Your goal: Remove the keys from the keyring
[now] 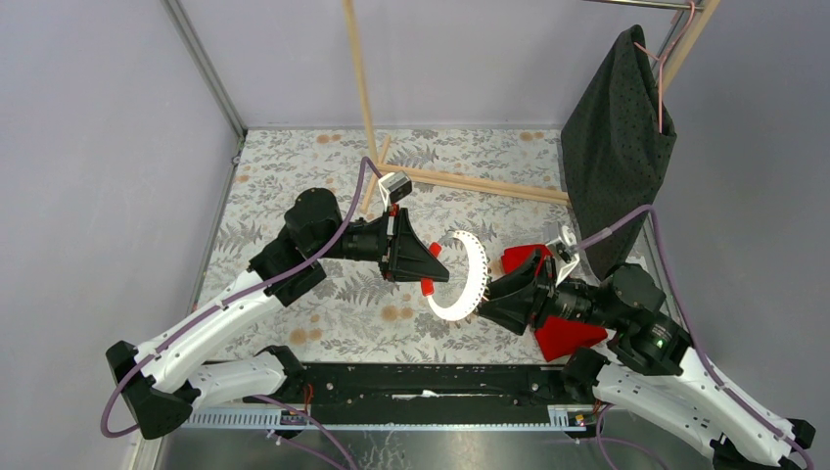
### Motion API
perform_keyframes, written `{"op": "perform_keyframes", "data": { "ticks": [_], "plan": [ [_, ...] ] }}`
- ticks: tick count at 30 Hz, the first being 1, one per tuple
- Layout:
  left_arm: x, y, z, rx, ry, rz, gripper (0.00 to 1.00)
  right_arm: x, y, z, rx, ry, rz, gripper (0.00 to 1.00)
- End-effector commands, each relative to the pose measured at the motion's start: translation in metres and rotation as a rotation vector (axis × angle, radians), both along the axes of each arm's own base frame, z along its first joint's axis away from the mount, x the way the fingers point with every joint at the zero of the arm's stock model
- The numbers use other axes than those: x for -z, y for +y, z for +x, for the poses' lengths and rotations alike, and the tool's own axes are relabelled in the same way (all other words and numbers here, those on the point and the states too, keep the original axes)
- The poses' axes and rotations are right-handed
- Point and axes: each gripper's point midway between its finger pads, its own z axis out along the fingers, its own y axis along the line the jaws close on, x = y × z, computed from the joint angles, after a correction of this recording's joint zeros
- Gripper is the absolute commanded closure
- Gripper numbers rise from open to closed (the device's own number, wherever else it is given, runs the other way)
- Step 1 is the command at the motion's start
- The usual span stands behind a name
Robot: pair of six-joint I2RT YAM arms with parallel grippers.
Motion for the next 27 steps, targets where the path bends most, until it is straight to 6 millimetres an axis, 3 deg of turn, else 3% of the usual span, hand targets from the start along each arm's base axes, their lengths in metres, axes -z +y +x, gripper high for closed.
{"op": "perform_keyframes", "data": {
  "ticks": [1,21,27],
  "plan": [
    [-0.0403,0.0064,-0.0073,-0.002,-0.089,-0.109,1.0,-0.0116,0.0031,0.0012,-0.002,-0.024,0.055,0.54],
    [-0.0379,0.0064,-0.0073,-0.005,-0.085,-0.117,1.0,-0.0128,0.0071,0.0018,-0.012,-0.012,0.086,0.66],
    [-0.0346,0.0071,-0.0086,-0.002,-0.084,-0.114,1.0,-0.0143,0.0073,0.0002,-0.02,-0.005,0.101,0.75]
  ]
}}
